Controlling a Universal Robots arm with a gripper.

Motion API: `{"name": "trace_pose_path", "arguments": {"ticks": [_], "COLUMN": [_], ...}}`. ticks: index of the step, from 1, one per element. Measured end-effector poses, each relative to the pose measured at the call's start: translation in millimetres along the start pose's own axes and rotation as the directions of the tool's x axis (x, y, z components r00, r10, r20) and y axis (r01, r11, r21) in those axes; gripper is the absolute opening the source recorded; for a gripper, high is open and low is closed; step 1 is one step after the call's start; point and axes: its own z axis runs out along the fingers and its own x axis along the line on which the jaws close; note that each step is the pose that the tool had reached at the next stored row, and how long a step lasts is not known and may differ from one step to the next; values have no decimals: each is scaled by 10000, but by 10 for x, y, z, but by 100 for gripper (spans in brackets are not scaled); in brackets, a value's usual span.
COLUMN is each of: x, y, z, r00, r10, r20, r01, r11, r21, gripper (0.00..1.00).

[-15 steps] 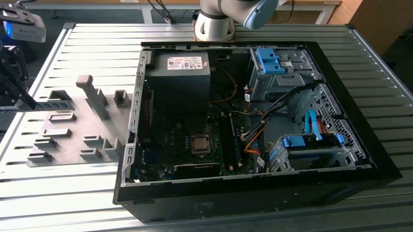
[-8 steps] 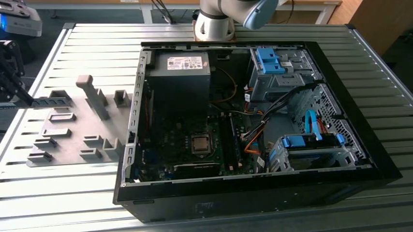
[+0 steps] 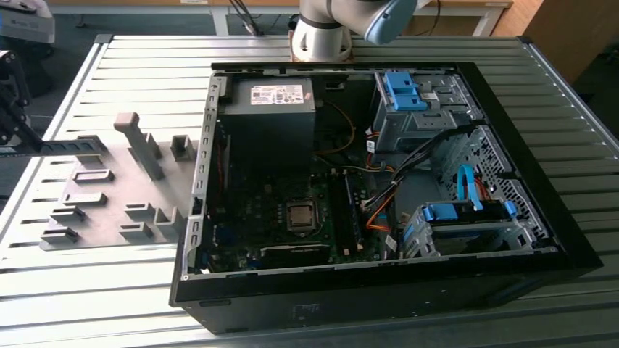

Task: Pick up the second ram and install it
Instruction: 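Pick up the second ram and move it above second insertion slot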

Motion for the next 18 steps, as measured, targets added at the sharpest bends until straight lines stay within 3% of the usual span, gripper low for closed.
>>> {"name": "trace_pose_path", "arguments": {"ticks": [18], "x": [-15], "y": [4], "z": [-486], "r00": [10000], "r10": [0], "r20": [0], "r01": [0], "r11": [10000], "r21": [0], "gripper": [14]}}
